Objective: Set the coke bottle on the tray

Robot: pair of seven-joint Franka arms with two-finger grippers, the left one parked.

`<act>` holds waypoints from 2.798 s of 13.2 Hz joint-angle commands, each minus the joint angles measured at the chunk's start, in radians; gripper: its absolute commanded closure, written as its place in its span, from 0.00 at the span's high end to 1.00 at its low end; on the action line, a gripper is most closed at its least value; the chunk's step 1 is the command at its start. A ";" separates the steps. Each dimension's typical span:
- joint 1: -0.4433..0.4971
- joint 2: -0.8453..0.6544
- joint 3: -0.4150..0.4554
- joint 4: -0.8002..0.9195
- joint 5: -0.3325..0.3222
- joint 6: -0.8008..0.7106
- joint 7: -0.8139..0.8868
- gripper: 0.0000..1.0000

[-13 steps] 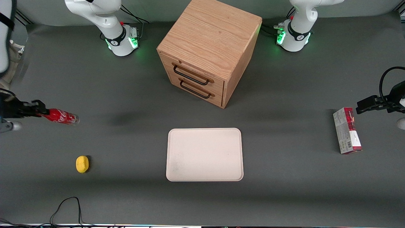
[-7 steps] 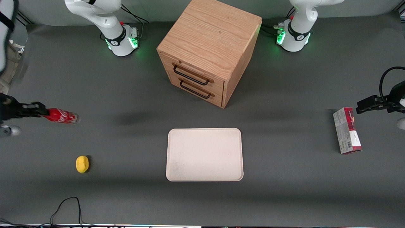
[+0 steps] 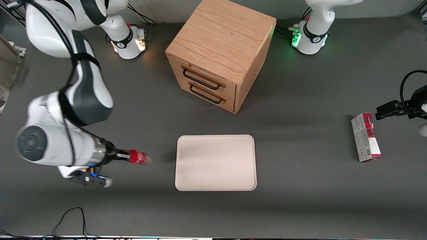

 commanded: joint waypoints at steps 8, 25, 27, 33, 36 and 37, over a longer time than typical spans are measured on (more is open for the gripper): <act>0.158 0.190 0.023 0.082 -0.141 0.248 0.251 0.22; 0.172 0.187 0.025 0.075 -0.155 0.261 0.345 1.00; 0.178 0.154 0.019 0.065 -0.196 0.241 0.371 1.00; 0.002 -0.272 0.014 -0.418 -0.068 0.143 -0.047 1.00; -0.077 -0.505 -0.013 -0.685 -0.063 0.140 -0.284 1.00; -0.077 -0.580 -0.049 -0.765 -0.059 0.140 -0.357 1.00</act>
